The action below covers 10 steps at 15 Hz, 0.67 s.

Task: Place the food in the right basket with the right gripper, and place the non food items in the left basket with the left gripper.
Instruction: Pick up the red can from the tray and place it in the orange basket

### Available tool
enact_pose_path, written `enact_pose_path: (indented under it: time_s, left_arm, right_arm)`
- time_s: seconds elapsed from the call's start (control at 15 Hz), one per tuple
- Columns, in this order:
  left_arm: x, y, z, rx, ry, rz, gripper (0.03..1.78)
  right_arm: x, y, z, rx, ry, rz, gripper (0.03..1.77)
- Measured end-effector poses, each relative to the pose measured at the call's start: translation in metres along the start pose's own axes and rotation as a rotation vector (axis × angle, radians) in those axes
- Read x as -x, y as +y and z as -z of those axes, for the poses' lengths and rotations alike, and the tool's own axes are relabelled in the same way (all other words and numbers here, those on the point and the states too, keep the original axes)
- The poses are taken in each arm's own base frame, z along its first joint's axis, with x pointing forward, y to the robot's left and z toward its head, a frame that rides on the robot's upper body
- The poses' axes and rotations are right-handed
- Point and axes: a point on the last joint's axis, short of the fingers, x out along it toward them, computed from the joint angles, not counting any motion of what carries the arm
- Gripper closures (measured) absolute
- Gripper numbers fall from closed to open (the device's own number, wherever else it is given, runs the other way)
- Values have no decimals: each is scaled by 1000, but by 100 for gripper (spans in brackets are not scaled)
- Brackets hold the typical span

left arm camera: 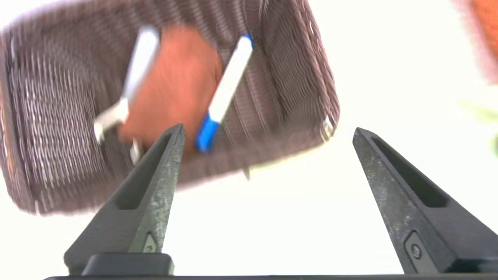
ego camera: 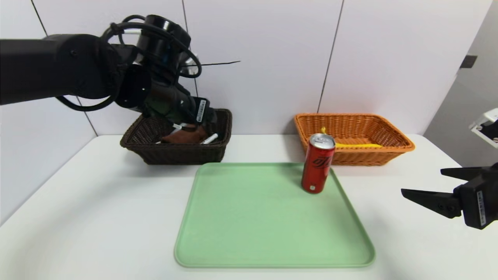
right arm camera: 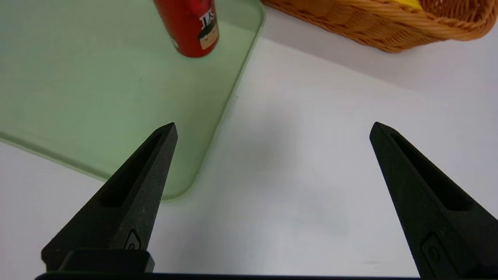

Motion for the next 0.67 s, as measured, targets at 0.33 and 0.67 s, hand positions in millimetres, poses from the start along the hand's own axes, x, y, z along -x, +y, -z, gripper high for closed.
enact_pose_path:
  time_s: [0.33, 0.67]
  left_arm:
    - [65, 13, 43, 50, 35, -18, 19]
    - [112, 31, 86, 45, 52, -18, 15]
  right_arm:
    - [-9, 5, 4, 61, -126, -184, 9]
    - [-35, 13, 15, 106, -228, -250, 9]
